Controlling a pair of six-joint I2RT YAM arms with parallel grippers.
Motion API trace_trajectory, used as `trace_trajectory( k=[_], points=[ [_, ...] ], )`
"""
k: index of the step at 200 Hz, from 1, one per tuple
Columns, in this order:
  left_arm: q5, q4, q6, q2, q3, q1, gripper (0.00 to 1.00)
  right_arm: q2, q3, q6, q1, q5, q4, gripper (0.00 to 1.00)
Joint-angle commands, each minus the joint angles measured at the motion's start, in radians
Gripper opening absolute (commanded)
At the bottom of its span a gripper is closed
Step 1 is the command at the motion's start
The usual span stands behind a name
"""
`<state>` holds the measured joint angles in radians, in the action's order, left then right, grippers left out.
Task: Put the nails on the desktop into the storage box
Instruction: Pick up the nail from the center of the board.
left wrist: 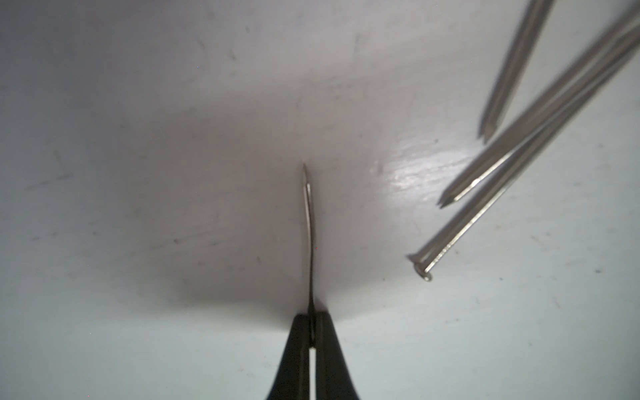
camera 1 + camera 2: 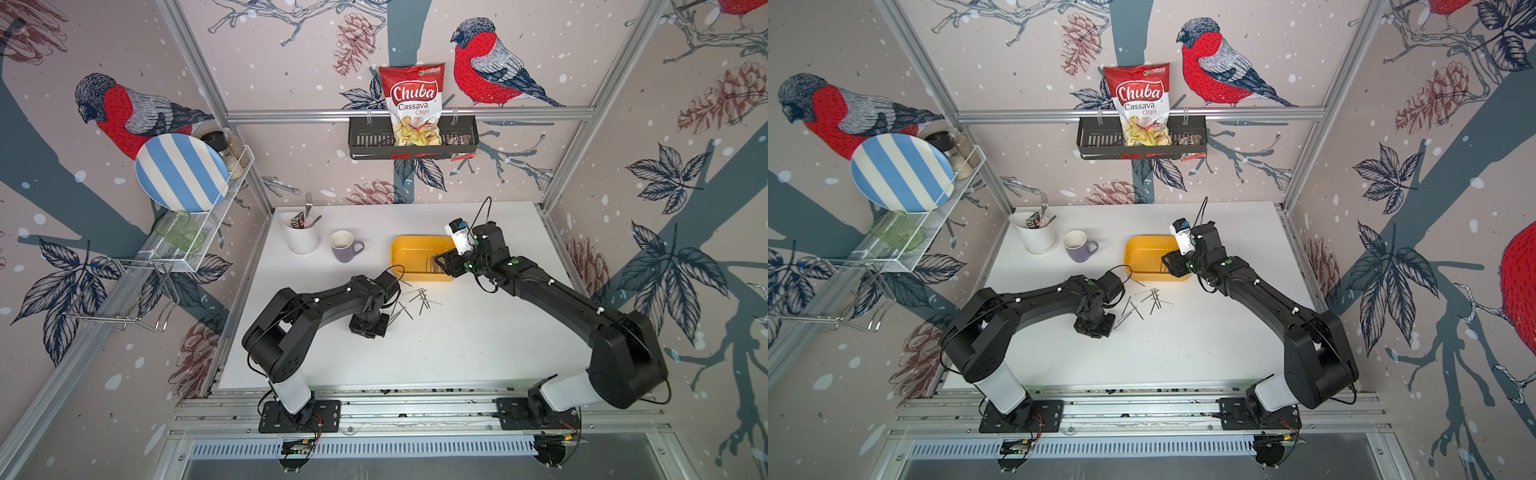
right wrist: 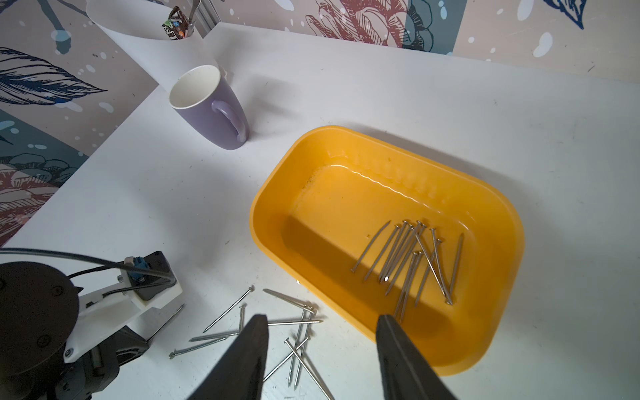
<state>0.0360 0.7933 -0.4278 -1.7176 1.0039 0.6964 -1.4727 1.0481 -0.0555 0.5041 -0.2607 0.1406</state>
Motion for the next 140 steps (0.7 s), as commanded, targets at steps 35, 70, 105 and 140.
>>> trace_trajectory(
  k=[35, 70, 105, 140],
  points=[
    [-0.017, 0.024, 0.048, 0.082, 0.127, 0.000, 0.00, 0.025, -0.010, -0.020, -0.004, 0.008, -0.035, 0.55],
    [-0.025, 0.071, 0.058, 0.093, 0.244, -0.005, 0.00, 0.096, -0.058, -0.035, -0.012, 0.004, -0.099, 0.85],
    [-0.015, 0.080, 0.084, 0.006, 0.430, -0.016, 0.00, 0.188, -0.104, -0.012, -0.015, 0.006, -0.145, 1.00],
    [0.012, 0.067, 0.116, -0.155, 0.639, -0.023, 0.00, 0.311, -0.155, -0.062, -0.018, 0.107, -0.203, 1.00]
  ],
)
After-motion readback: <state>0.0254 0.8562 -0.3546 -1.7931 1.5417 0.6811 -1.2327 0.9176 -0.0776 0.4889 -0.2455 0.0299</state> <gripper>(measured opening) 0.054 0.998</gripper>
